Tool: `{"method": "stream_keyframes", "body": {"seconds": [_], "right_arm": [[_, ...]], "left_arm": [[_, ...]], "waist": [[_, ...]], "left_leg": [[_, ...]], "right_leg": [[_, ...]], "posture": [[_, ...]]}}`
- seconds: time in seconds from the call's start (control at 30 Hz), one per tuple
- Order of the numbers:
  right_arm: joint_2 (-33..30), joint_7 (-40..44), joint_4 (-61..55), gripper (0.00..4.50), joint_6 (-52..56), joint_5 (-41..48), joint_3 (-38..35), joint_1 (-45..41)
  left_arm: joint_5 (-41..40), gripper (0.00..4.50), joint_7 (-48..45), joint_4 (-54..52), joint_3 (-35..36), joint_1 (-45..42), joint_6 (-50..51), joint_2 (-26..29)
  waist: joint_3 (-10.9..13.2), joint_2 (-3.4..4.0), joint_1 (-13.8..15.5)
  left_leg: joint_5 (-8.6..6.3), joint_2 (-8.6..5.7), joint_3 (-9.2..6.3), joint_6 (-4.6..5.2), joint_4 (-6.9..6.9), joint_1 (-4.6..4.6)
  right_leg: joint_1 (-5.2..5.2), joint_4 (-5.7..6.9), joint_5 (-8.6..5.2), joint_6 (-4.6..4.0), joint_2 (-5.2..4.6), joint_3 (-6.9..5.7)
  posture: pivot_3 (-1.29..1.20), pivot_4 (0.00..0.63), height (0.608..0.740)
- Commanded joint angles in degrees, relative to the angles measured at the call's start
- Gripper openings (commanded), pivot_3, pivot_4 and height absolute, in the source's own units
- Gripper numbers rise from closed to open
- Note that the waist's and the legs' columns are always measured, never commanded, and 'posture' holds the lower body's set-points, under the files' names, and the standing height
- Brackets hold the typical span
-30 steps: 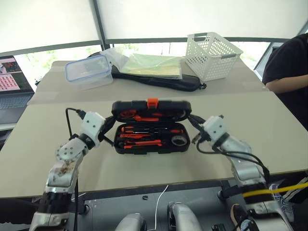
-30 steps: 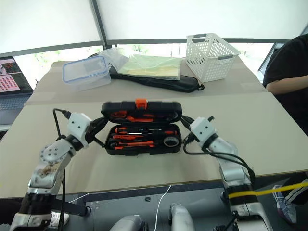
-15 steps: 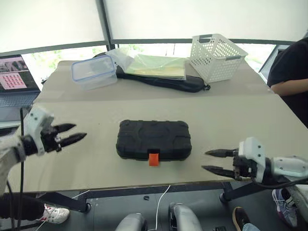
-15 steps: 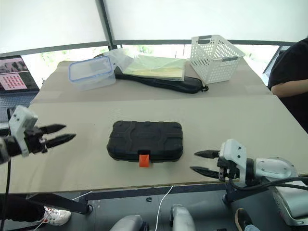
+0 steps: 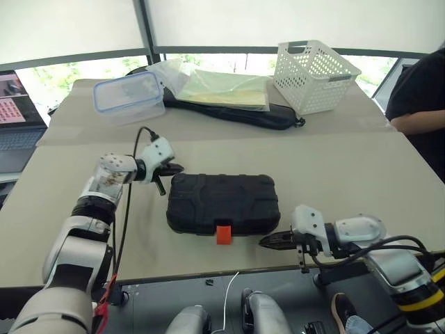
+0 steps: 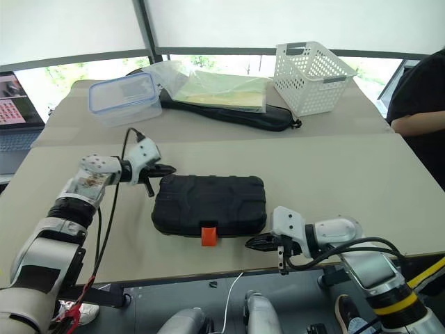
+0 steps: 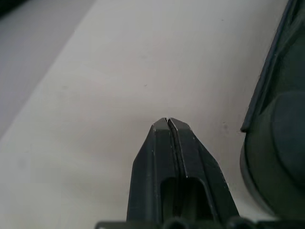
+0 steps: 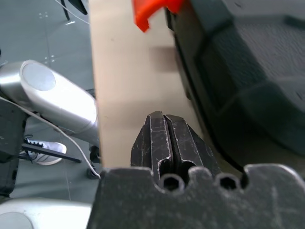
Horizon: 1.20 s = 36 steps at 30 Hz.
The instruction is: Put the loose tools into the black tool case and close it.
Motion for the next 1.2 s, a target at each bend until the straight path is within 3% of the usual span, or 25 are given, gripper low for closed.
{"method": "stream_keyframes", "body": {"seconds": [0.03,0.2,0.33,0.43,0.57,0.67,0.8,0.97,1.07,1.2], "right_arm": [[2.5,-3.4,4.0,0.00,-2.2,-4.4,0.3,-3.8],[4.8,-8.5,14.6,0.00,-6.5,-9.1,-2.5,-9.2],[5.6,-9.4,20.1,0.00,-8.1,-8.5,-4.9,-12.3],[4.7,-7.3,19.6,0.00,-8.1,-7.5,-6.0,-12.0],[1.5,-1.9,13.4,0.00,-4.2,-1.4,-9.6,-8.4],[-1.1,0.0,6.2,0.00,1.5,4.2,-12.7,-5.4],[-1.9,-0.4,2.3,0.00,3.5,4.6,-12.7,-3.7],[-0.5,-1.8,0.8,0.00,4.8,4.2,-11.4,-3.5],[1.0,-2.8,0.7,0.00,5.2,3.4,-9.8,-3.9],[1.3,-3.4,1.9,0.00,4.7,0.5,-6.8,-3.3]], "left_arm": [[-1.2,0.04,-7.9,-2.7,-0.1,-0.5,-3.5,0.1],[-7.7,0.04,-20.6,-17.1,1.0,6.5,4.0,3.1],[-12.4,0.04,-21.2,-30.5,4.1,12.2,12.9,5.7],[-14.0,0.04,-19.7,-35.5,6.2,14.1,16.4,7.3],[-19.6,0.04,-17.6,-39.7,10.2,10.1,28.7,7.7],[-22.0,0.04,-18.2,-46.3,6.6,7.5,35.4,5.2],[-14.7,0.04,-17.1,-45.4,-1.7,8.3,28.2,1.4],[-3.8,0.04,-14.4,-36.5,-11.1,8.1,16.5,-2.1],[0.8,0.04,-13.1,-32.8,-13.6,8.3,9.2,-1.8],[-0.3,0.04,-13.7,-32.9,-12.7,9.0,9.3,-2.4]], "waist": [[0.0,-0.01,-0.2],[0.0,0.01,0.0],[0.0,0.02,0.0],[0.0,0.02,0.1],[0.0,0.03,0.4],[0.0,0.03,1.0],[0.0,0.14,1.2],[0.0,0.14,1.2],[-0.1,0.29,1.4],[-0.4,0.31,1.3]], "left_leg": [[0.00,0.00,-0.03,0.00,-0.01,-0.01],[-0.01,-0.01,-0.02,0.01,0.23,0.00],[-0.01,0.05,-0.01,0.03,0.38,-0.01],[-0.01,0.07,-0.05,0.02,0.38,-0.02],[-0.01,0.06,-0.05,0.02,0.41,-0.06],[-0.02,0.04,-0.10,0.04,0.50,-0.12],[-0.05,0.05,-0.08,0.06,0.51,0.07],[-0.04,0.12,-0.02,0.04,0.51,0.11],[-0.04,0.11,-0.05,0.05,0.50,0.37],[-0.16,0.14,-0.08,0.24,0.38,0.84]], "right_leg": [[-0.02,0.00,0.01,-0.01,0.00,-0.01],[-0.01,-0.03,0.14,-0.07,-0.08,0.21],[0.02,0.08,0.19,-0.11,-0.02,0.23],[-0.07,0.41,0.18,-0.13,0.00,0.22],[-0.08,0.48,0.18,-0.13,-0.01,0.22],[-0.06,0.49,0.18,-0.12,0.00,0.19],[0.15,0.28,0.18,-0.10,-0.04,0.24],[0.15,0.31,0.18,-0.13,-0.02,0.33],[0.50,0.24,0.18,-0.12,-0.08,0.34],[1.02,-0.08,0.11,0.02,-0.03,0.32]], "posture": [[0.00,0.150,0.740],[0.00,0.150,0.740],[0.00,0.150,0.740],[0.00,0.150,0.740],[0.00,0.150,0.740],[0.00,0.150,0.740],[0.00,0.150,0.740],[0.00,0.150,0.740],[0.00,0.150,0.740],[0.00,0.150,0.740]]}}
